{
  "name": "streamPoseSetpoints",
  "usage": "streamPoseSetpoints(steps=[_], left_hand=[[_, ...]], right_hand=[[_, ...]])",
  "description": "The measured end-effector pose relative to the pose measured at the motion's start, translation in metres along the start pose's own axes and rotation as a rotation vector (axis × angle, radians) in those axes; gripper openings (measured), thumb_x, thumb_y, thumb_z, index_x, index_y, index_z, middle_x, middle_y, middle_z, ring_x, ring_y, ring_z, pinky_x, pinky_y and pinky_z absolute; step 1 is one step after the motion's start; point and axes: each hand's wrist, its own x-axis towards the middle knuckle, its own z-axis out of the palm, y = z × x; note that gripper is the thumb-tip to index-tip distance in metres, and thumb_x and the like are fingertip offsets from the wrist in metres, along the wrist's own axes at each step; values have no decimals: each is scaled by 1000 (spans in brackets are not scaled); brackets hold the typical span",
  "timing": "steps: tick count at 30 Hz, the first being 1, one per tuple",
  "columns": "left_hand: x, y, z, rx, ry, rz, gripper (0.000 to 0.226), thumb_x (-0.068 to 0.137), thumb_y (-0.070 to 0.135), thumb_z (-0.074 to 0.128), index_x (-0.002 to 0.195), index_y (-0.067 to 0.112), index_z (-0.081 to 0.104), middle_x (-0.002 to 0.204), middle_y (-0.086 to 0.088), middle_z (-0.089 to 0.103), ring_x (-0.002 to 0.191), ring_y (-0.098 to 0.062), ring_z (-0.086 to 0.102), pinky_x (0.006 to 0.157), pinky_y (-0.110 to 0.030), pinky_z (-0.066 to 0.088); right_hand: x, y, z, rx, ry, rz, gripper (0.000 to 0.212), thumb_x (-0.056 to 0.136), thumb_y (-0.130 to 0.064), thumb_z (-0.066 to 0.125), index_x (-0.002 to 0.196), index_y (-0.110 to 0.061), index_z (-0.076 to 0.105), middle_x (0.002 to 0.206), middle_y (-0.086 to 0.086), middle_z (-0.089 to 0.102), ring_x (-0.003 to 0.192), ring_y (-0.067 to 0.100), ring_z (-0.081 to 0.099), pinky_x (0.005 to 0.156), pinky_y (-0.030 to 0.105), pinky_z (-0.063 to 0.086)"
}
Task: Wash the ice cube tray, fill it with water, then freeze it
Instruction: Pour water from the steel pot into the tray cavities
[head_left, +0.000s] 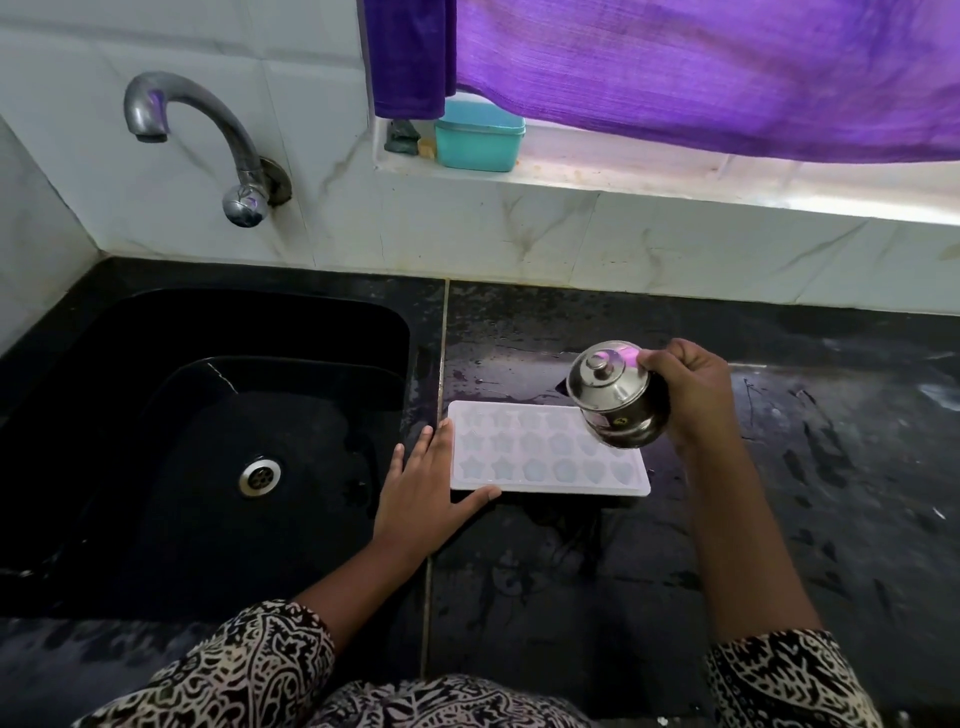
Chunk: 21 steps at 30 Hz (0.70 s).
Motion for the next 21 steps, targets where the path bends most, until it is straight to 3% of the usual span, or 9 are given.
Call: streamPoseSetpoints(steps=[4, 10, 14, 21], left_hand=[[0, 1, 0, 4, 3, 4, 113, 73, 91, 10, 156, 15, 2, 163, 0, 17, 151, -14, 8, 120, -40, 4], [-1, 0, 0, 19, 10, 7, 114, 74, 92, 9, 156, 14, 5, 163, 0, 19, 151, -15, 10, 121, -41, 7], [0, 0, 0, 16, 3, 3, 114, 74, 92, 11, 156, 14, 5, 162, 0, 20, 150, -13, 9, 121, -41, 7], [1, 0, 0, 20, 8, -5, 116, 71, 93, 9, 157, 14, 6, 162, -1, 22, 150, -13, 10, 121, -40, 8]], right_hand=[[1, 7, -11, 21, 44, 29, 36, 78, -5, 64, 54, -18, 40, 48, -6, 41, 53, 13, 37, 50, 24, 34], [-1, 12, -19, -129, 1, -36, 26, 77, -7, 66, 61, -10, 46, 61, 11, 43, 57, 18, 40, 53, 26, 36], [-2, 10, -18, -223, -31, -89, 40, 76, -6, 68, 53, -18, 38, 51, 0, 40, 50, 14, 37, 51, 24, 36], [-2, 7, -17, -328, -92, -151, 40, 79, -6, 66, 53, -19, 39, 50, -2, 41, 46, 7, 38, 43, 15, 35]])
